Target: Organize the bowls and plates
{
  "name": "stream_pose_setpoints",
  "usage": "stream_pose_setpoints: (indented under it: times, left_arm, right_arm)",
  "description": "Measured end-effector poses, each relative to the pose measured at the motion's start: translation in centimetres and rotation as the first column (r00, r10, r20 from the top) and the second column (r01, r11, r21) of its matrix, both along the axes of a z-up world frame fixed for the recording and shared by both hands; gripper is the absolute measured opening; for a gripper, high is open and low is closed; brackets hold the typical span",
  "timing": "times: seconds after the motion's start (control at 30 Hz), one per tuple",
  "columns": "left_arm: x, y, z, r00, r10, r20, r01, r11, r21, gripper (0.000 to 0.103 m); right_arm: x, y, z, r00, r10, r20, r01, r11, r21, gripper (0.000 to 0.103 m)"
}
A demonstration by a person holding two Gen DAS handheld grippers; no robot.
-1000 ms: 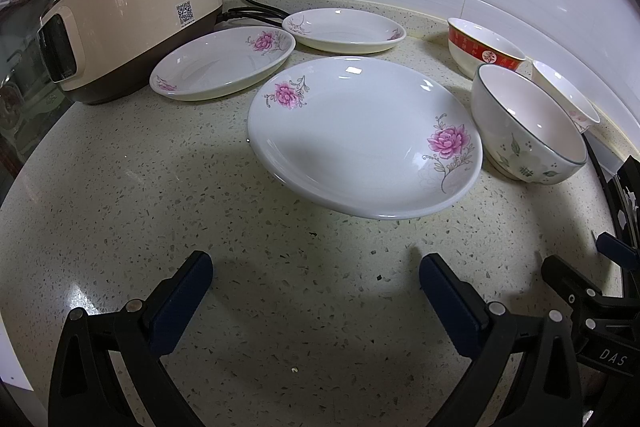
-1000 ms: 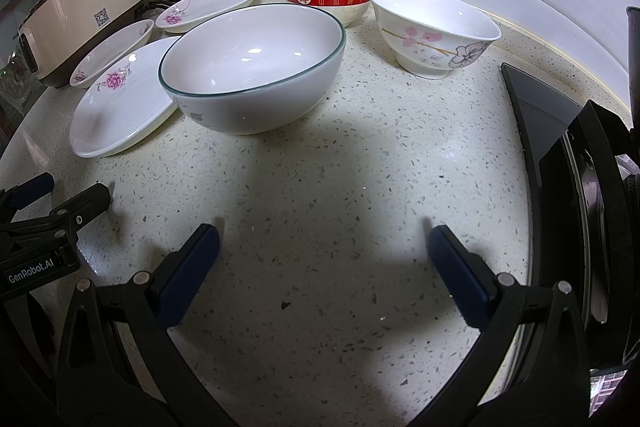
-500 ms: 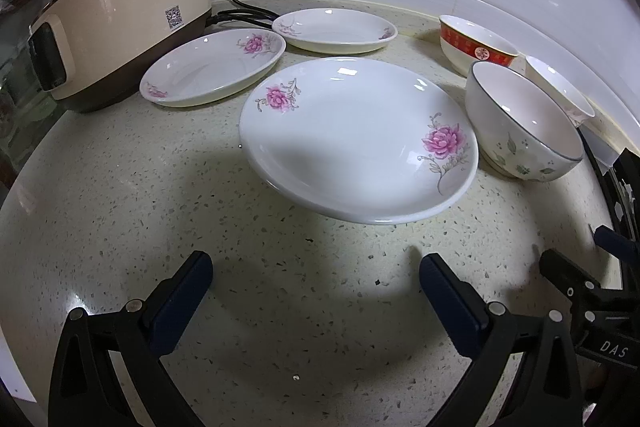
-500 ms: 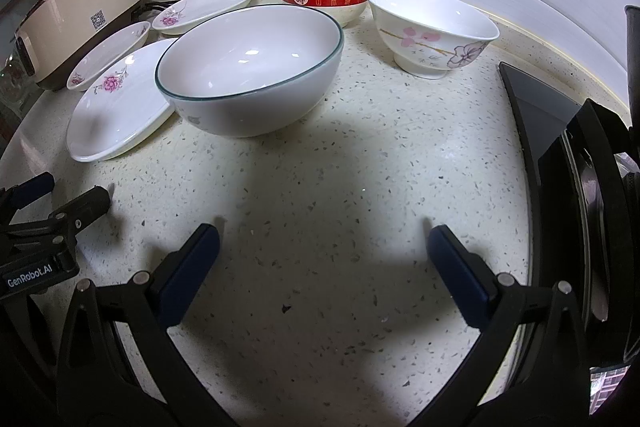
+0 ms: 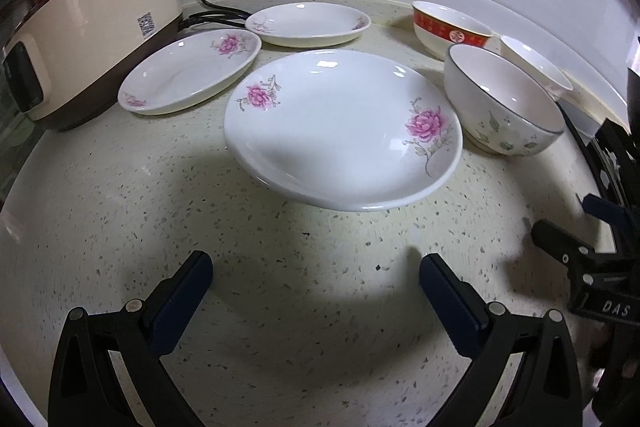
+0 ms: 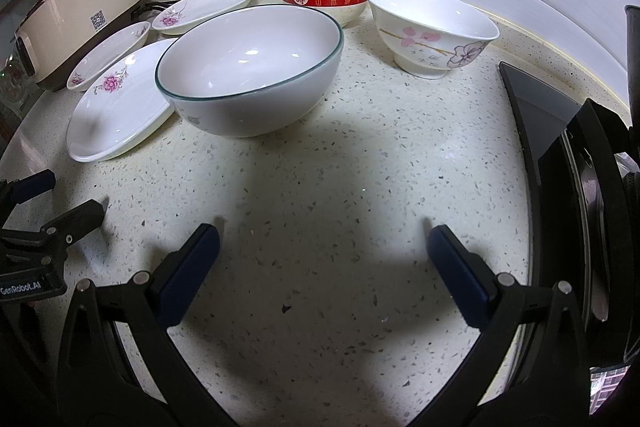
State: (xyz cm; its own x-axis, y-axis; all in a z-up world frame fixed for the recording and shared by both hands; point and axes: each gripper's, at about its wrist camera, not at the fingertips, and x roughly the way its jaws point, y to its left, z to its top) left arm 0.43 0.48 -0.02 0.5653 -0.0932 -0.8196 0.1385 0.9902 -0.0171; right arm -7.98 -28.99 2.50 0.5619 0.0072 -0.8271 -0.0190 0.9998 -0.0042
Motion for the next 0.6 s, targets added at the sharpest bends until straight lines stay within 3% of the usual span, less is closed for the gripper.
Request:
stream_pose_setpoints:
  times: [0.33, 0.6]
  left_arm:
    - [-0.1, 1.1, 0.1, 0.991, -0.134, -0.025, 0.134, 0.991, 0.007, 0.103]
    - [0.4, 3.1, 0.0, 0.991, -0.132, -0.030, 0.133, 0.991, 0.009, 0.103]
  right_arm:
    - [0.0, 0.0, 0.0, 1.000, 0.000, 0.000, 0.000, 1.000, 0.000, 0.103]
    - [0.1, 0.2, 0.1, 1.000, -0.023, 0.000, 0.023, 1.000, -0.001, 0.103]
